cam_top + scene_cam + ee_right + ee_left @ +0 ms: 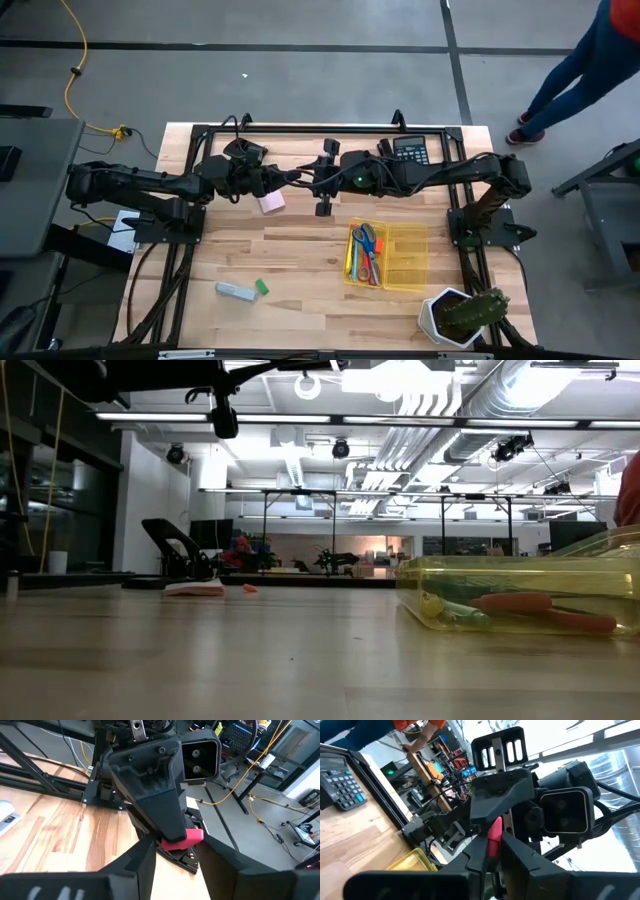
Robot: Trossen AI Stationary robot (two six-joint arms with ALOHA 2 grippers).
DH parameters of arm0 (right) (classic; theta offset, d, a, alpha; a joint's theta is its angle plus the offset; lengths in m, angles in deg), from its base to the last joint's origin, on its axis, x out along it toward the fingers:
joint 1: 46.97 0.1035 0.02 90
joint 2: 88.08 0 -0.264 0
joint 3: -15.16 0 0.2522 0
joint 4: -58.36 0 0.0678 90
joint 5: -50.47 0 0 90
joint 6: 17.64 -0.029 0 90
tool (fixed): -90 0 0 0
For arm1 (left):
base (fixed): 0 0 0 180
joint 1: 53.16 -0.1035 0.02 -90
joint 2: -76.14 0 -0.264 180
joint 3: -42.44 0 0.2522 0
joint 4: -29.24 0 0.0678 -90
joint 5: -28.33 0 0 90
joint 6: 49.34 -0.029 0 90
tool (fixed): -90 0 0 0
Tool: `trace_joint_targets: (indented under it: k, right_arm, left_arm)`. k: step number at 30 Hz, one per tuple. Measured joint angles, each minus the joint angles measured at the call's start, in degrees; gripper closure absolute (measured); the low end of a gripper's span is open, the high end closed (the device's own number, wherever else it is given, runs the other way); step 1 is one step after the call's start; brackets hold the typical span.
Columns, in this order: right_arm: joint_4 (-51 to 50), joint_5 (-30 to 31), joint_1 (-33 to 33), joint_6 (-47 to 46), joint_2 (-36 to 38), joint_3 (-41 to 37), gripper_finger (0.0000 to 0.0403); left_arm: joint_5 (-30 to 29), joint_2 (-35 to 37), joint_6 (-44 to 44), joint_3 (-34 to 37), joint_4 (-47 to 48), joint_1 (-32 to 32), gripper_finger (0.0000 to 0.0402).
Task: Pack school essentials
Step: Put the pink eraser into the supply box
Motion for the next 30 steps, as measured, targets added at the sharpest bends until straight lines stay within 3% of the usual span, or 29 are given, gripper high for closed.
trace_joint_targets:
  k: [16, 25, 30]
  right_arm:
    - [-0.1, -1.0, 0.0, -0.3, 0.0, 0.0, 0.0340]
    - [-0.1, -1.0, 0.0, -0.4, 0.0, -0.1, 0.0345]
    - [-0.5, -1.0, 0.0, 0.0, -0.1, -0.2, 0.0345]
  left_arm:
    - [0.3, 0.1, -0.3, 0.0, 0.1, 0.0, 0.0367]
    - [0.1, 0.1, -1.6, 0.0, 0.3, 0.0, 0.0365]
    - [0.1, 0.1, -2.4, 0.0, 1.4, 0.0, 0.0340]
